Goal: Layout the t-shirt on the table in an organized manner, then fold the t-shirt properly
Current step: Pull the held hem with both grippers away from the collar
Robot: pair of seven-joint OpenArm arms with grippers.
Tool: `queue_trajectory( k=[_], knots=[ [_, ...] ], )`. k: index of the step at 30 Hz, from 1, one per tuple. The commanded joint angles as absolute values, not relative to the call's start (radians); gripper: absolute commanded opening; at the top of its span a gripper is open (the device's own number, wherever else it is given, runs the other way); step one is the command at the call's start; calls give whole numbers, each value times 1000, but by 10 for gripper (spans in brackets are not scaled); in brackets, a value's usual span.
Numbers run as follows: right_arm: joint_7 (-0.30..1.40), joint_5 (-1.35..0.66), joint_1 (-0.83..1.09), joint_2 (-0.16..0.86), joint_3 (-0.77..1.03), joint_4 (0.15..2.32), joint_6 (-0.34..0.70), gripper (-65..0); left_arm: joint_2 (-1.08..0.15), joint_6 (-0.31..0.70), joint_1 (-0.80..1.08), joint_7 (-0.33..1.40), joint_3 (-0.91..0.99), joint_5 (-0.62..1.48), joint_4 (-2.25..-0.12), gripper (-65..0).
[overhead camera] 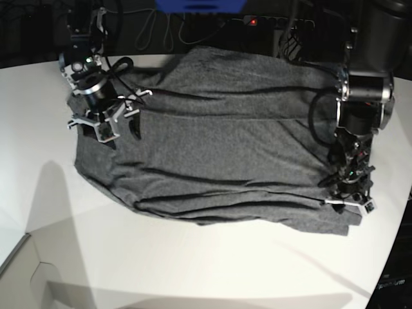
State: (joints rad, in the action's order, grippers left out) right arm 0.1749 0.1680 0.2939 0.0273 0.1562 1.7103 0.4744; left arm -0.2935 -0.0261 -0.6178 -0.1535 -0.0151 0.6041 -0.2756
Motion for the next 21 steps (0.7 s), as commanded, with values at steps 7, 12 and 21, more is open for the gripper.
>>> queue_trajectory(
  k=[7, 12, 21],
  knots=[
    [147, 154, 311, 33, 163, 1738, 472, -298, -300, -30, -645, -150, -13, 610, -283, -303],
    [147, 154, 325, 30, 162, 1767, 472, -297, -295, -30, -662, -142, -13, 616, -400, -304],
    [147, 154, 338, 31, 242, 1784, 472, -249, -341, -36, -568, -13, -5, 619, -677, -305]
  ],
)
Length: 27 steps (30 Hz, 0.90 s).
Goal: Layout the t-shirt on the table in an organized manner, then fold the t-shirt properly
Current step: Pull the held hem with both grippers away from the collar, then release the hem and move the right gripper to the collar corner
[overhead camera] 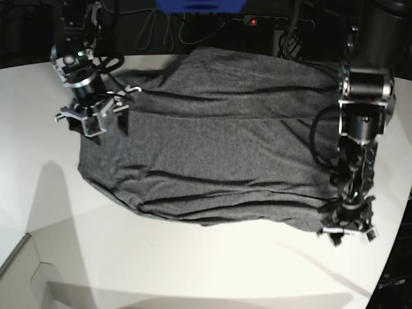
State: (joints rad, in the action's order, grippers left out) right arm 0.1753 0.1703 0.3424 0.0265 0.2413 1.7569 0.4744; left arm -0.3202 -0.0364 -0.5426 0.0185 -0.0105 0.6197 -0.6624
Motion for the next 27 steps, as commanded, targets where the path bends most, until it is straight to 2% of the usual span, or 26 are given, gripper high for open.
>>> queue_trajectory(
  k=[1, 4, 12, 18, 23, 27],
  knots=[
    [147, 154, 343, 31, 252, 1791, 472, -244, -351, -36, -541, 5, -5, 621, -722, -305],
    [147, 154, 364, 35, 280, 1802, 472, -228, -372, -38, -398, 64, 67, 641, -903, -304],
    [145, 154, 404, 31, 308, 1813, 472, -227, -358, -38, 25, 326, 437, 661, -1440, -304],
    [140, 154, 418, 31, 303, 1813, 472, -228, -268, -33, 326, 486, 691, 651, -1753, -303],
    [145, 154, 418, 30, 300, 1810, 472, -228, -202, -30, 489, 547, 828, 630, -1771, -303],
    [145, 153, 418, 27, 300, 1807, 472, -228, -203, -27, 532, 576, 835, 607, -1707, -302]
  ],
)
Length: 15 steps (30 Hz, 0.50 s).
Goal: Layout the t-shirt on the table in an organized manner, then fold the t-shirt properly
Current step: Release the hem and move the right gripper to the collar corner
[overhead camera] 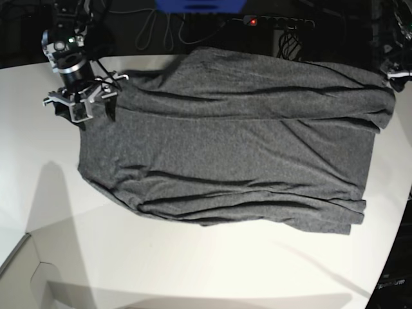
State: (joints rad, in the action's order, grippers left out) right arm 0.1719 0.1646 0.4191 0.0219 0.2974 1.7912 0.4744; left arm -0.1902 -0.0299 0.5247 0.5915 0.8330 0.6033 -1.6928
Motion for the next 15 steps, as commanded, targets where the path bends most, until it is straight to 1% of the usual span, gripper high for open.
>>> queue_trajectory(
  k=[1, 5, 7, 11, 15],
  knots=[
    [145, 153, 418, 27, 300, 1807, 472, -228, -205, -7, 532, 578, 834, 596, -1692, -302],
    [145, 153, 420, 15, 300, 1807, 472, -228, -197, 186, 506, 576, 829, 504, -1630, -302],
    [145, 153, 420, 15, 300, 1807, 472, -228, -179, 242, 463, 581, 835, 453, -1607, -303],
    [145, 153, 429, 15, 302, 1807, 472, -228, -148, 254, 406, 573, 854, 360, -1546, -303],
    [145, 153, 438, 16, 302, 1807, 472, -228, -147, 254, 380, 573, 871, 348, -1515, -303]
  ],
)
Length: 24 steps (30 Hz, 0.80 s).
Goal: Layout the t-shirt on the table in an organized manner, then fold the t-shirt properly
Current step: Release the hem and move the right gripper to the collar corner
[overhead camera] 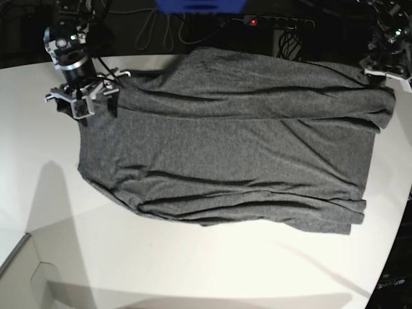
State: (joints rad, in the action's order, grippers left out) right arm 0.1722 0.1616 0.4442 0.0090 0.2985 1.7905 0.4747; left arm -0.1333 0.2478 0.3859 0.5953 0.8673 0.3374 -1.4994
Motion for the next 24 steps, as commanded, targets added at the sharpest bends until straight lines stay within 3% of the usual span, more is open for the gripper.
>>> queue_trajectory(
  k=[1, 24],
  knots=[
    [145, 153, 438, 16, 303, 1807, 472, -228, -150, 254, 380, 573, 872, 352, -1511, -303],
    [145, 154, 441, 19, 308, 1810, 472, -230, -147, 255, 323, 573, 866, 355, -1432, -305]
  ],
)
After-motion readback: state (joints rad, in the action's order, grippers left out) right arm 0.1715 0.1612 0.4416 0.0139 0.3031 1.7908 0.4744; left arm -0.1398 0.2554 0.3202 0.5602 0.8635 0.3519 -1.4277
